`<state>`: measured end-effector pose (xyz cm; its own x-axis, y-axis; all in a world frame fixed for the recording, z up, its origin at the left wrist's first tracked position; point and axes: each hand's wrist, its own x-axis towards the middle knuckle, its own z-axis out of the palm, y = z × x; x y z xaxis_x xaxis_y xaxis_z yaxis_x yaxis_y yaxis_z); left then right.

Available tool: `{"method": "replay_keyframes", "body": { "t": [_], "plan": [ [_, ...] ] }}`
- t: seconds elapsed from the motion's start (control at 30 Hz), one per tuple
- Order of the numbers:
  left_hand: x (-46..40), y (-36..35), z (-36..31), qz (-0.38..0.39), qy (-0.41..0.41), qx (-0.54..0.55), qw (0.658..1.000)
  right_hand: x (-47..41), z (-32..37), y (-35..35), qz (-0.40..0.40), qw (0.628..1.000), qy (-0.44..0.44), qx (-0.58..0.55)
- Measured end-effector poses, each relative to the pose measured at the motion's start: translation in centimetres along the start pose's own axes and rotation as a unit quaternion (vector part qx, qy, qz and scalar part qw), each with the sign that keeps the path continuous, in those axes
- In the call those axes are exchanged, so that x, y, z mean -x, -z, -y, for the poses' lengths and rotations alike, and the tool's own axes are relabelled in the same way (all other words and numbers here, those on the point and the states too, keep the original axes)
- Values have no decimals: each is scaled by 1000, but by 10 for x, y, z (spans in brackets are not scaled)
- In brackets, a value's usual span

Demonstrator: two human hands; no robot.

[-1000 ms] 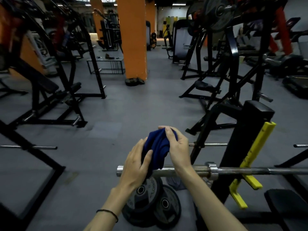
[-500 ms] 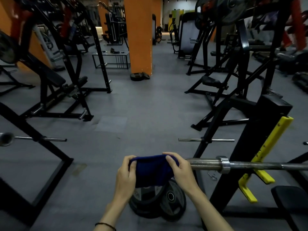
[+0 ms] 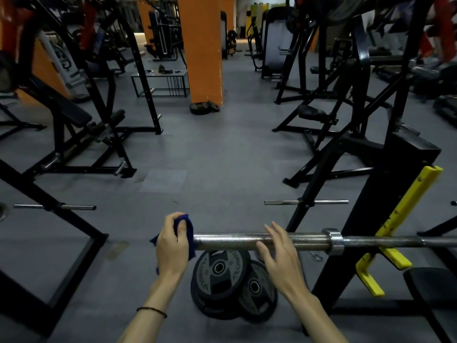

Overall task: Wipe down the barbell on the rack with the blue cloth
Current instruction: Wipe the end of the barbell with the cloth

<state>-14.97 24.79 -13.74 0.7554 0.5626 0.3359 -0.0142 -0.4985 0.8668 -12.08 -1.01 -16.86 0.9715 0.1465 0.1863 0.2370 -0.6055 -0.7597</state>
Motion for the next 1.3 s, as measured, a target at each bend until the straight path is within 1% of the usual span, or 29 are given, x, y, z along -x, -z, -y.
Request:
{"method": "replay_keyframes", "body": {
  "t": [0.13,0.23,0.3,0.4,0.5,0.63,0.73,0.83,1.03,1.17,1.3],
  "plan": [
    [7,-17,10,-10,27,-19,999,-10,-13,10,25,999,-3,38],
    [12,-33,20,32,17,-23,999,-17,-27,14,20,997,11,67],
    [19,-44,28,59,-29,-50,997,-21,-38,17,17,995,30,98],
    [33,-55,44,83,-101,-125,983,-26,-49,22,18,990,44,130],
    [44,-58,60,88,-128,-184,971,-28,-59,26,17,986,51,161],
    [52,-54,65,131,-96,-176,971,-28,-73,29,19,979,55,197],
    [60,-55,59,121,-111,-163,973,-27,-82,28,6,974,68,214],
    [65,-56,56,109,-129,-180,969,-26,-88,27,-5,970,82,228],
    [66,-67,58,170,-197,-272,926,-21,-96,24,-11,958,95,269],
    [82,-89,38,212,-219,-279,911,-20,-95,23,-13,953,101,285],
    [96,-114,22,250,-288,-306,872,-20,-96,24,-14,950,108,293]
  ]
}}
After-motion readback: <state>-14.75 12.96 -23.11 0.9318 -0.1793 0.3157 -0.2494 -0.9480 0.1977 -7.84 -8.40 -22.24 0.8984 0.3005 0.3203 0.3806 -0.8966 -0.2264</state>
